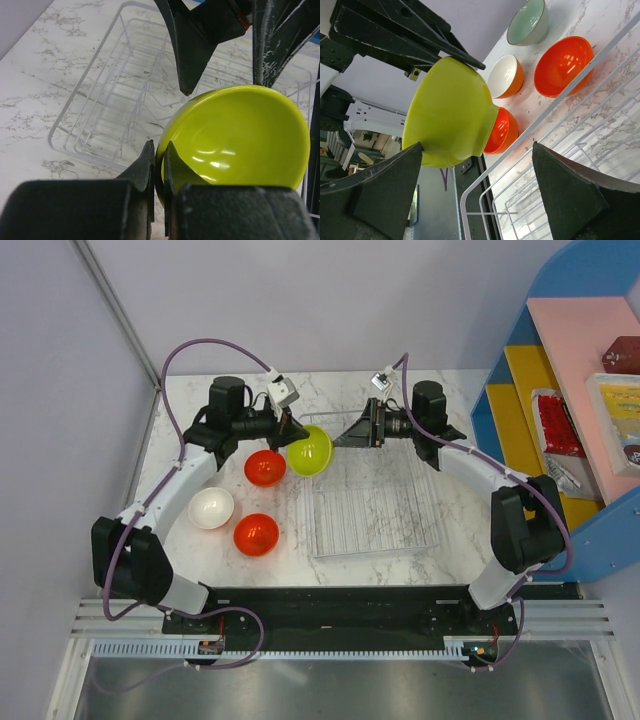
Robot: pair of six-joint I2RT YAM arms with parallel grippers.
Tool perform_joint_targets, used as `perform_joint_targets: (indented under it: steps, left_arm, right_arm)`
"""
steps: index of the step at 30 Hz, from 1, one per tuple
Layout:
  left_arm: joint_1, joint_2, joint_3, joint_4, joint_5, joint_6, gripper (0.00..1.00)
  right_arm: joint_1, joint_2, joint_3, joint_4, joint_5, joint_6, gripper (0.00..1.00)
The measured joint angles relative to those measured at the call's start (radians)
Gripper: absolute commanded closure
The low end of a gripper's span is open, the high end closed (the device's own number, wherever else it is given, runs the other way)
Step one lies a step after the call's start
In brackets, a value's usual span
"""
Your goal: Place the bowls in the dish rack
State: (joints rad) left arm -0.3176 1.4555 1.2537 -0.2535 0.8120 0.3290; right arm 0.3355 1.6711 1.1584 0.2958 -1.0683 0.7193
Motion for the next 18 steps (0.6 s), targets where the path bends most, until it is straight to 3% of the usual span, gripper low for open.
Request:
perform_joint_targets:
  steps: [18]
  left_arm:
    - [-0.040,0.008,-0.005,0.092,-0.174,-0.007,0.98]
  right_arm:
    - [0.021,0.032,-0.007,0.148,-0.090,0.129,0.04]
